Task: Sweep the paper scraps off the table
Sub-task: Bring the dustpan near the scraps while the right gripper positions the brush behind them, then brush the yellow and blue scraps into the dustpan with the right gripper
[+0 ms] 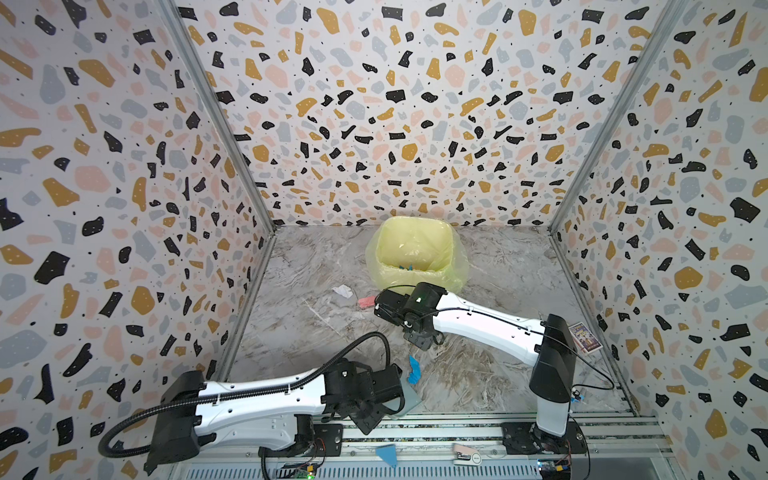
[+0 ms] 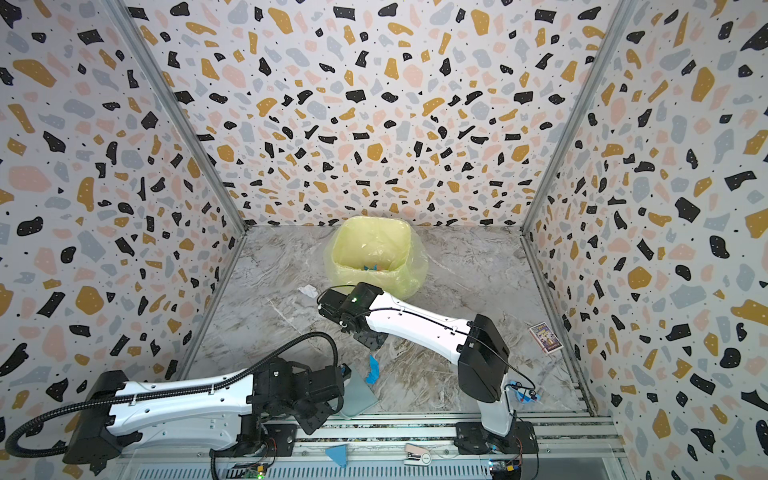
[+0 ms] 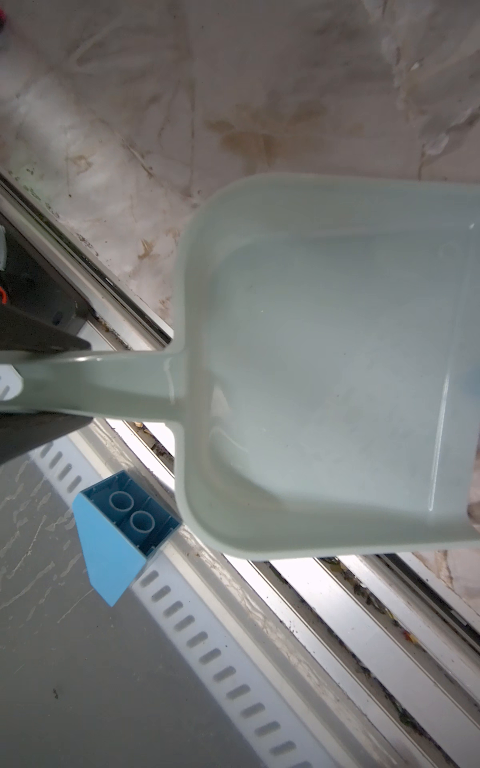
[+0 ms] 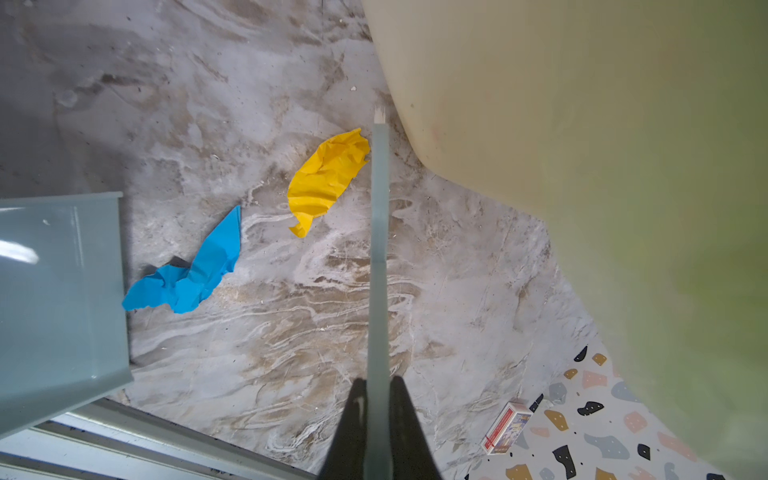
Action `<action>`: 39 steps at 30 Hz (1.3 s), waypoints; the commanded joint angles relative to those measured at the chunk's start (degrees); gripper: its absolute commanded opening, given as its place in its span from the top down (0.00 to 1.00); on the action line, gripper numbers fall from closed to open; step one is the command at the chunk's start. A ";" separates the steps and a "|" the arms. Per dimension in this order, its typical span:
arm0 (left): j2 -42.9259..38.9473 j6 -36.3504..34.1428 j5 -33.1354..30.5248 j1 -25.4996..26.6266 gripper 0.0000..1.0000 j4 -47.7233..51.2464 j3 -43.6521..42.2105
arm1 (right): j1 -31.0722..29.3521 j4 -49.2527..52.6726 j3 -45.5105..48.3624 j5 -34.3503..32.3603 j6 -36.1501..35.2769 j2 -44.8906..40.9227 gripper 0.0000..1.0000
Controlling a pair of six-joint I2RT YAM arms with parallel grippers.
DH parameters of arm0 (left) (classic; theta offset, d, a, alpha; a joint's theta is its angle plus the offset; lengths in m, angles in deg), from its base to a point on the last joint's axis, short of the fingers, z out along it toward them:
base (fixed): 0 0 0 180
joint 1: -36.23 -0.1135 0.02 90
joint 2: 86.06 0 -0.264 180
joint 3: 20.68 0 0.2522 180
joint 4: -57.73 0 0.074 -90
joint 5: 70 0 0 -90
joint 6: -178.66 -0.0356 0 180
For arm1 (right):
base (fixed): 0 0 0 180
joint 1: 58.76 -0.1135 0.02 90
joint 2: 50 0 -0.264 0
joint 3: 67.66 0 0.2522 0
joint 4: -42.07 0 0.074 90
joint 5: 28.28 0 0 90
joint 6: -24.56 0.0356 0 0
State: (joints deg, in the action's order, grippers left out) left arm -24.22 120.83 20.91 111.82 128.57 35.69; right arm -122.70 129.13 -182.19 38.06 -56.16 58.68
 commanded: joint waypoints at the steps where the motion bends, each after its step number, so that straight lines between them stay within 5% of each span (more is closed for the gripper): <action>1: 0.12 0.59 1.29 0.26 0.89 -1.18 -1.42 | -0.24 0.47 -0.51 -1.08 -0.40 -0.49 1.00; 22: -1.31 5.03 0.15 0.26 0.90 -5.72 -4.38 | -7.45 2.66 -1.26 12.40 1.14 -2.39 1.00; 33: -1.99 6.41 0.52 0.26 0.91 -8.09 -6.48 | -3.64 2.55 0.18 7.36 6.35 -1.28 1.00; 39: -2.44 7.12 0.16 0.26 0.91 -8.46 -6.99 | -4.86 2.48 0.67 15.45 6.68 -0.47 1.00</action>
State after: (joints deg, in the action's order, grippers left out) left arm -26.03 127.06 21.23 111.85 120.35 29.75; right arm -126.66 129.78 -181.27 48.94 -50.72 58.36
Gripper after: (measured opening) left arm 0.206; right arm 0.106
